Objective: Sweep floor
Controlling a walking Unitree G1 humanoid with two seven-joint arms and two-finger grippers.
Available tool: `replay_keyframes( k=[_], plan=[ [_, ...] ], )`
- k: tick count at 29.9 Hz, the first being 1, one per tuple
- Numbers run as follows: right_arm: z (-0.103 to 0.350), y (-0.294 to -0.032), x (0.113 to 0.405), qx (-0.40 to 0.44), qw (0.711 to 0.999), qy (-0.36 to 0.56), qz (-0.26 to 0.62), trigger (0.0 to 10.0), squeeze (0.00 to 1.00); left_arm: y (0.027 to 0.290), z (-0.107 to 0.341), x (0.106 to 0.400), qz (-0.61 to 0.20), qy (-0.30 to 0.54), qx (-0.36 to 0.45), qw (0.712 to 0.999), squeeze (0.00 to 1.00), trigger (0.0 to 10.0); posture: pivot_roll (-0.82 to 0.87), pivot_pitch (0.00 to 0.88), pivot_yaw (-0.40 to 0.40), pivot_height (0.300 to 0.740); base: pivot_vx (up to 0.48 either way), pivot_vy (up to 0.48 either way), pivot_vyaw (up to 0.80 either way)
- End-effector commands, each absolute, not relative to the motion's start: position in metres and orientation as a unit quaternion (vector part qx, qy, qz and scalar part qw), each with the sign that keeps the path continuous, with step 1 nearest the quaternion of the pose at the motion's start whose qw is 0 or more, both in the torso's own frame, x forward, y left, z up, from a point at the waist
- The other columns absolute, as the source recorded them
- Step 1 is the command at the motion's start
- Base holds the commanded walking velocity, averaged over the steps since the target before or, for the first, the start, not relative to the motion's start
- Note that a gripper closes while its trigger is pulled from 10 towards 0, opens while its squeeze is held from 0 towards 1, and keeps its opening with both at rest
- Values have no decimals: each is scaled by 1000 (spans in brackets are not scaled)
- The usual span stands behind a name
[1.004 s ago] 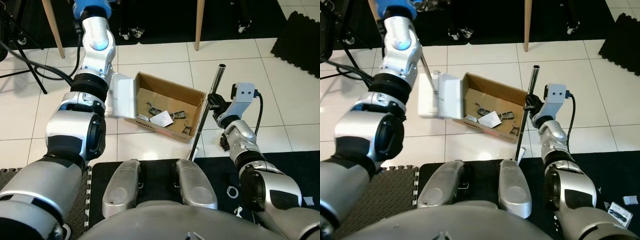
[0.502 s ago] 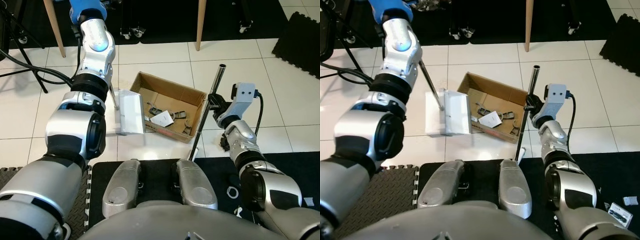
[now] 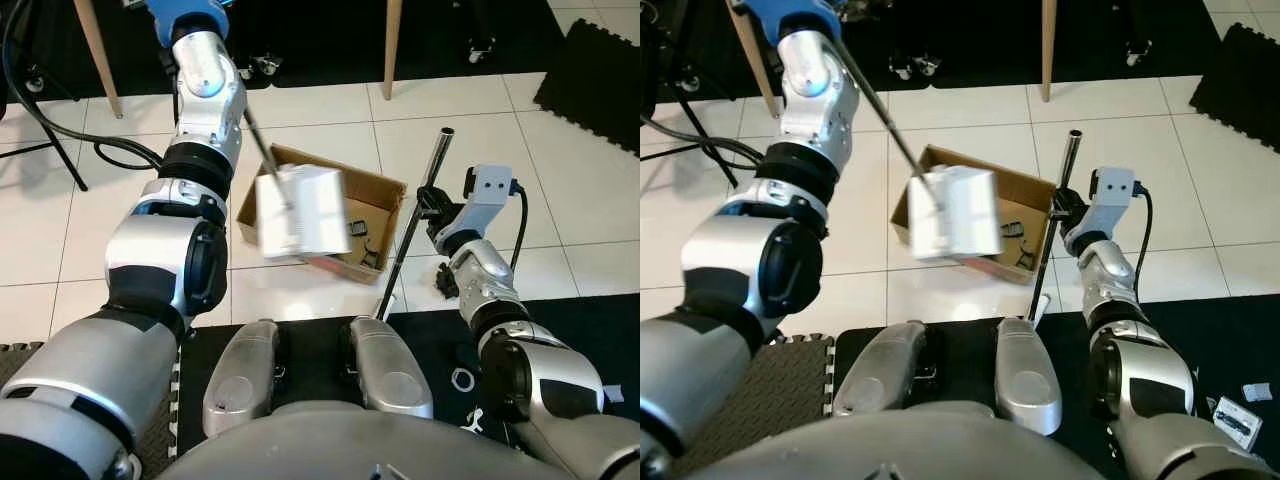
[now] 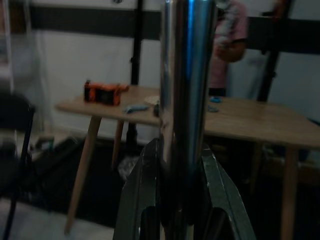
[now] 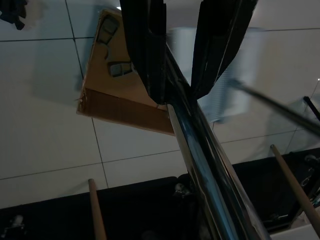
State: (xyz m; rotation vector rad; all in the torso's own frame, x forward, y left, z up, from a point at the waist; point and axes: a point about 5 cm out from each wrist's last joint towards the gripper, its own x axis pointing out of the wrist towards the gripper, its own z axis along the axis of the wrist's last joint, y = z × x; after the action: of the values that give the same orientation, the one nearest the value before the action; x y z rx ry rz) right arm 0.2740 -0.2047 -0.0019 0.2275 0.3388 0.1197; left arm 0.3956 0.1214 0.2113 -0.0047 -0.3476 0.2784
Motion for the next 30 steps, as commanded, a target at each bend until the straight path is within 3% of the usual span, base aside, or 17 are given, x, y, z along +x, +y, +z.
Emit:
replay_keyframes(
  k=[1, 4, 9, 14, 18, 21, 23, 25, 30],
  plan=[
    [-10, -204, 268, 123, 972, 191, 52, 10000, 0, 120, 230, 395, 126, -231, 52, 963, 0, 10000, -59, 16, 9, 740, 0, 0, 0],
    [-10, -204, 268, 123, 972, 191, 52, 10000, 0, 117, 233, 394, 115, -248, 71, 959, 0, 10000, -60, 16, 9, 740, 0, 0, 0],
    [-9, -204, 269, 124, 973, 190, 52, 10000, 0, 125, 225, 398, 137, -193, -30, 971, 0, 10000, -60, 13, 10, 740, 0, 0, 0],
    [-9, -204, 269, 125, 973, 190, 52, 10000, 0, 124, 229, 396, 134, -220, 13, 966, 0, 10000, -62, 15, 10, 740, 0, 0, 0],
    [-9, -204, 269, 125, 972, 190, 51, 10000, 0, 132, 222, 399, 155, -179, -55, 970, 0, 10000, -63, 10, 11, 740, 0, 0, 0],
    [-9, -205, 269, 126, 973, 189, 50, 10000, 0, 131, 223, 398, 154, -187, -40, 969, 0, 10000, -62, 9, 10, 740, 0, 0, 0],
    [-9, -205, 269, 126, 973, 189, 50, 10000, 0, 122, 228, 395, 136, -225, 27, 965, 0, 10000, -61, 8, 9, 740, 0, 0, 0],
    [-9, -205, 269, 125, 973, 190, 50, 10000, 0, 124, 220, 399, 143, -172, -62, 973, 0, 10000, -60, 5, 9, 740, 0, 0, 0],
    [-8, -206, 270, 124, 973, 190, 51, 10000, 0, 122, 225, 396, 133, -207, -11, 969, 0, 10000, -61, 5, 8, 740, 0, 0, 0]
  ],
)
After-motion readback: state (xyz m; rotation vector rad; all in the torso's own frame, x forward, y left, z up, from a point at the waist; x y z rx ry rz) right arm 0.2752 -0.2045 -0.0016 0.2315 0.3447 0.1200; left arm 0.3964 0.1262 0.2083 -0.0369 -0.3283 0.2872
